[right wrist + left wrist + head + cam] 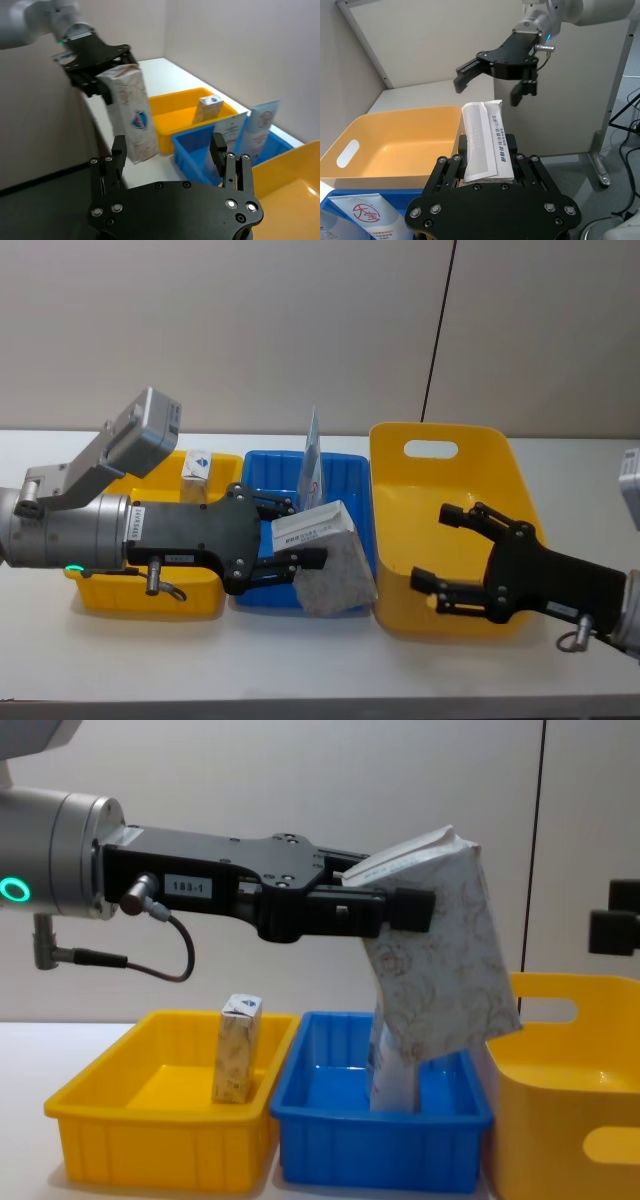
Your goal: Bimanual collaborative sorting of washing and personal care products
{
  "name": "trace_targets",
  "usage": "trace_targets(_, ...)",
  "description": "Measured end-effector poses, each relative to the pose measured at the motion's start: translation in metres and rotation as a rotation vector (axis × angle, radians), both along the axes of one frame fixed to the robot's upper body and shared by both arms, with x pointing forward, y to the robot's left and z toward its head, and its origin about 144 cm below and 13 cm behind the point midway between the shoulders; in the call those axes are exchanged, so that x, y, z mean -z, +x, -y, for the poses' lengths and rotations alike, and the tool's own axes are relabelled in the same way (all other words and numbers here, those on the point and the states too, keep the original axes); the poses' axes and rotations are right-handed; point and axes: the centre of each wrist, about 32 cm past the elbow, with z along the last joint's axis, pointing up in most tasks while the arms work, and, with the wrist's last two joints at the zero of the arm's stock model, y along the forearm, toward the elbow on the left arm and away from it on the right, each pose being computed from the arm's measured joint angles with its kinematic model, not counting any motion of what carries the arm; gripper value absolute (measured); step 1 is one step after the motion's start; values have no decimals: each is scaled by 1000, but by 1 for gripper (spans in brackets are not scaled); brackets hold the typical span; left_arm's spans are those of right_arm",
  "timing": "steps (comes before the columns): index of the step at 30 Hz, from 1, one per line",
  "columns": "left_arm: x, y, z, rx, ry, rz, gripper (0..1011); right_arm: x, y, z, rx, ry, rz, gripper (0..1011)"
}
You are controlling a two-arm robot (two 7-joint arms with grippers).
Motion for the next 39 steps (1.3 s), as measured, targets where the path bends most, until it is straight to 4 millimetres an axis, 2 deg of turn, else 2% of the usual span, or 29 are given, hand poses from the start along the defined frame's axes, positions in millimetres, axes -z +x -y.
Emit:
trace_targets(7, 0, 0, 0, 0, 0, 0, 376, -14, 6, 10, -120, -40, -14, 1000)
trace_targets(19, 0, 0, 0, 0, 0, 0, 376, -24, 14, 11, -196, -65, -18, 1000)
trace_targets(39, 0, 0, 0, 0, 0, 0, 376, -16, 24, -6, -207, -66, 2, 1000)
